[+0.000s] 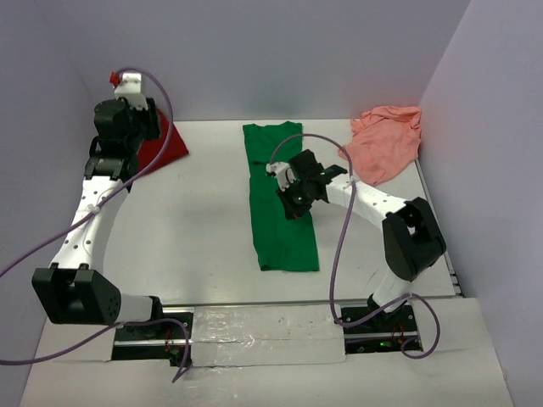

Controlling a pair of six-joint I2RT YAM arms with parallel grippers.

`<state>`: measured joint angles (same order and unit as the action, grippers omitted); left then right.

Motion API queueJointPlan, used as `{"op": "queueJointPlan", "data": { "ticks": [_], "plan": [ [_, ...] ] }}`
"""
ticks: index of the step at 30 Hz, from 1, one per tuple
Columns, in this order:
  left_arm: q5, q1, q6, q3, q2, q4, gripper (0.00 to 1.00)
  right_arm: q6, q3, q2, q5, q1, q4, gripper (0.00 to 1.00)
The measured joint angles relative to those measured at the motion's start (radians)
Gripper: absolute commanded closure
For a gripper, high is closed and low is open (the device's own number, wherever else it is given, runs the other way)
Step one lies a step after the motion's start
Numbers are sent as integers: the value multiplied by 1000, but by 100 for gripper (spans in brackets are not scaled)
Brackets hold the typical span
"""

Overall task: Fold and stack the t-shirts
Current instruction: Grab the bottom of the folded rectangular tshirt with right arm

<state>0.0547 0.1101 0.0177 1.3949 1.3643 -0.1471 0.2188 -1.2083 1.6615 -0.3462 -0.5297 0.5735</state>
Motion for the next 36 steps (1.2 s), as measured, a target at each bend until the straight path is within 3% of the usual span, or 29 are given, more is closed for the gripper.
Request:
{"op": "queueJointPlan", "data": {
  "ticks": [6,13,36],
  "plan": [
    [-103,-113,-28,-191,-30,-122,52,14,5,61,25,-90,61,100],
    [-169,-182,-55,-290,-129,-182,52,18,27,70,31,-230,84,100],
    [-243,-257,-60,-373,-225,-182,53,3,6,195,57,-547,90,100]
  ]
}}
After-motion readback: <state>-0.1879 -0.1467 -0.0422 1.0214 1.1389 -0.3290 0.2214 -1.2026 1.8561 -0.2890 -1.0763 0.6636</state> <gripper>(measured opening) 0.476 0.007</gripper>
